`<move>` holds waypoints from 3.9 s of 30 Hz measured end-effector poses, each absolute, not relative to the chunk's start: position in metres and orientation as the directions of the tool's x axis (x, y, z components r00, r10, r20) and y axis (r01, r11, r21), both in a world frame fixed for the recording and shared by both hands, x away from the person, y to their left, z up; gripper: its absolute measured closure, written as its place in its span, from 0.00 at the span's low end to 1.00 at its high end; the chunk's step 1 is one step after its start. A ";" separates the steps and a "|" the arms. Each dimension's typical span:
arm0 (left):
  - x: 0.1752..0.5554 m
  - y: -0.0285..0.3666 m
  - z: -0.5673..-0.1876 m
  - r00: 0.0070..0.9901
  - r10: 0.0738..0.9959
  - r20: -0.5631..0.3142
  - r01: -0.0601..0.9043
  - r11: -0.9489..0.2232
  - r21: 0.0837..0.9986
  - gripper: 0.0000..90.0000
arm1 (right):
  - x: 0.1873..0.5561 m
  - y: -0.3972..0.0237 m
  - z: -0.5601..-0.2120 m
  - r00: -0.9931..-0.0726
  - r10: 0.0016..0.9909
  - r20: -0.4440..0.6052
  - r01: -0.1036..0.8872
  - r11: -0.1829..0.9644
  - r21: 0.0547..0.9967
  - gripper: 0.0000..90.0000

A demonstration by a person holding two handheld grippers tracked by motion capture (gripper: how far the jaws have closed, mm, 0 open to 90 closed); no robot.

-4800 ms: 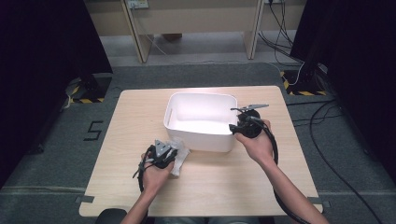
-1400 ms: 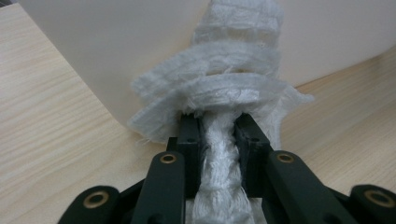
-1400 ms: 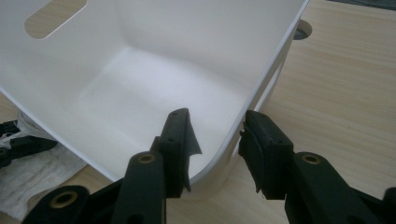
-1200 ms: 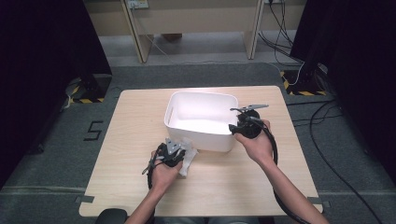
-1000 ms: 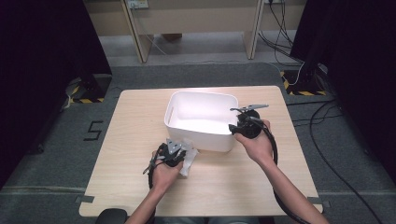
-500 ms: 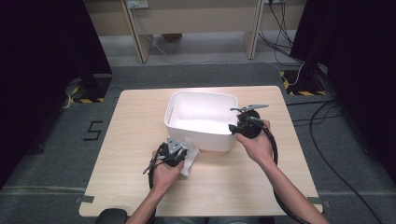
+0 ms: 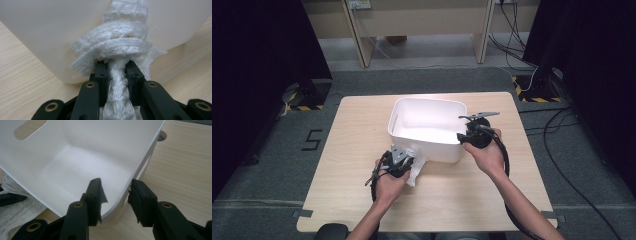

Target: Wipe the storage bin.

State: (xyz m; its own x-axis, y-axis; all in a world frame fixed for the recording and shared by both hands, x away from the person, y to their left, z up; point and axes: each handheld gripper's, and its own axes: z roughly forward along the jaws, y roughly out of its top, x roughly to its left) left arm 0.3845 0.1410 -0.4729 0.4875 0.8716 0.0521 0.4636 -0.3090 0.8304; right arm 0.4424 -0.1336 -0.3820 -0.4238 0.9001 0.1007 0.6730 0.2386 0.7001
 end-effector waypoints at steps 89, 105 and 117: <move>0.386 0.124 -0.470 0.499 0.864 0.062 0.444 -0.316 0.838 0.83 | 0.442 -0.133 -0.383 -0.424 0.901 0.093 0.667 0.241 0.705 0.67; 0.392 0.120 -0.491 0.504 0.862 0.045 0.490 -0.329 0.807 0.83 | 0.442 -0.133 -0.383 -0.424 0.901 0.093 0.667 0.241 0.705 0.67; 0.393 0.120 -0.495 0.511 0.858 0.046 0.500 -0.341 0.796 0.83 | 0.442 -0.133 -0.383 -0.424 0.901 0.094 0.667 0.241 0.705 0.67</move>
